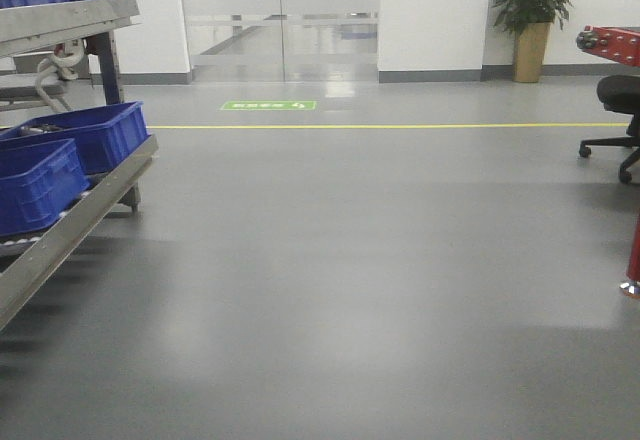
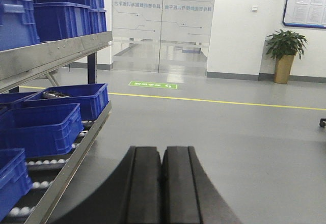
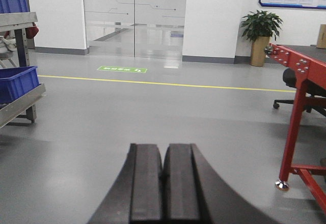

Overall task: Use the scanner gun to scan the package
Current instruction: 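Drive the base forward and turn toward the red-framed table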

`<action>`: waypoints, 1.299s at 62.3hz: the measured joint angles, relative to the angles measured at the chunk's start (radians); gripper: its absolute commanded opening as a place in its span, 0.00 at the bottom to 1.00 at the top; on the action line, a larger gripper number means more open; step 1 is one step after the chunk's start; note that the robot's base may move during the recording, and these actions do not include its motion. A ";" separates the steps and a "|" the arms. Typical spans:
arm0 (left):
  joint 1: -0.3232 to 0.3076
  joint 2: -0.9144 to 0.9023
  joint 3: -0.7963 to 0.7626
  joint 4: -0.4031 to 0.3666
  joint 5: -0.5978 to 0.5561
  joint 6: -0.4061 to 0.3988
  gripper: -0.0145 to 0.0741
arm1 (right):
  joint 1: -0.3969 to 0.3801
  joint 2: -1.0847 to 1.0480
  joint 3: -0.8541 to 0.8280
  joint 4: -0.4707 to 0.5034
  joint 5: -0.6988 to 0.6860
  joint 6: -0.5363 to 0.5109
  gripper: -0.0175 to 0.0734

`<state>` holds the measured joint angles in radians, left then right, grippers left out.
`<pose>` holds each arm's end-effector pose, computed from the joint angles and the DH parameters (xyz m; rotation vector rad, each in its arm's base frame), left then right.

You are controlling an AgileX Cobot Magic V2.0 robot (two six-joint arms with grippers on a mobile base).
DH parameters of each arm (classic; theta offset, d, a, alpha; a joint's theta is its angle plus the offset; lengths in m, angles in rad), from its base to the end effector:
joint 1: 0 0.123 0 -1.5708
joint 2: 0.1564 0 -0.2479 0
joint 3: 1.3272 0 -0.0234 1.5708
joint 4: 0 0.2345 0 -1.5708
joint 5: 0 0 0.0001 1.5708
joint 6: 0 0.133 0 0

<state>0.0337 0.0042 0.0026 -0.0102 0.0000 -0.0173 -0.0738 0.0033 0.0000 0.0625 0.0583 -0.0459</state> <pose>0.1197 0.0040 0.2154 -0.0456 1.4897 0.0050 0.1196 -0.0084 0.2087 0.0669 1.5438 -0.0426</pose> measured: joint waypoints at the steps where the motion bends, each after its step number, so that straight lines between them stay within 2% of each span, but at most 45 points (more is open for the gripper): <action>1: 0.000 0.000 0.000 0.000 0.000 0.000 0.04 | 0.000 0.000 0.000 0.000 0.000 0.000 0.01; 81: 0.000 0.000 0.000 0.000 0.000 0.000 0.04 | 0.000 0.000 0.000 0.000 0.000 0.000 0.01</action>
<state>0.0337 0.0042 0.0026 -0.0102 0.0000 -0.0173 -0.0738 0.0033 0.0000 0.0625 0.0583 -0.0459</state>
